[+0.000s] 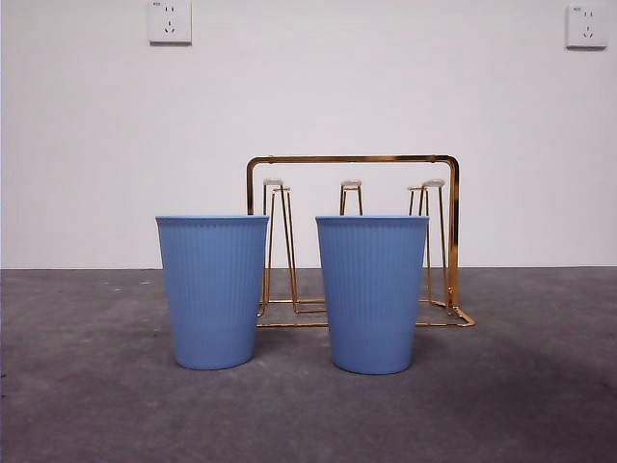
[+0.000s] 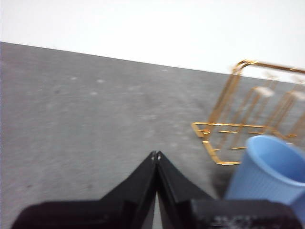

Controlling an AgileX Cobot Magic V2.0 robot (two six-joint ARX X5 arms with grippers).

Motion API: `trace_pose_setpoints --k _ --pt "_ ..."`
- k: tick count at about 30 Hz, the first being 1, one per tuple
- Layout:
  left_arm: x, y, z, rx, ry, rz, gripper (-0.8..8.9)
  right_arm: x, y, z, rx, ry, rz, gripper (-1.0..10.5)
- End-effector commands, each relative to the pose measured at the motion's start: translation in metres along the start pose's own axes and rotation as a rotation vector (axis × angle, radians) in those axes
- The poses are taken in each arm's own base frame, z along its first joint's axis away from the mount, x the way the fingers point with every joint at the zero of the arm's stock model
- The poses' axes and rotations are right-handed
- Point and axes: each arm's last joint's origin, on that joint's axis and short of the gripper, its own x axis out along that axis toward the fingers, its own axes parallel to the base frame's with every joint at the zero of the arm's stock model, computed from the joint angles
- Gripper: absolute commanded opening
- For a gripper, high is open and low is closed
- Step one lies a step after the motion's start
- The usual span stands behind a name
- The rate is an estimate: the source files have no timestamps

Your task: Pick up cup 1,put cup 1 in the cup rack,pick up cup 2,put cup 2 in the cup rack

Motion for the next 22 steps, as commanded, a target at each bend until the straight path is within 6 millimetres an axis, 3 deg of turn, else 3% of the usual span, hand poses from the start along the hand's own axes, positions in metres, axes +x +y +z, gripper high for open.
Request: trace_pose_setpoints --k 1,12,22 --pt "-0.004 -0.006 0.015 -0.023 0.012 -0.043 -0.06 -0.006 0.007 0.016 0.022 0.012 0.018 -0.1" --pt "-0.012 -0.027 0.075 -0.064 0.181 -0.223 -0.06 -0.023 0.037 0.084 -0.093 0.233 0.137 -0.1" --pt "-0.011 -0.038 0.109 -0.071 0.323 -0.336 -0.06 -0.026 0.061 0.142 -0.167 0.453 0.253 -0.1"
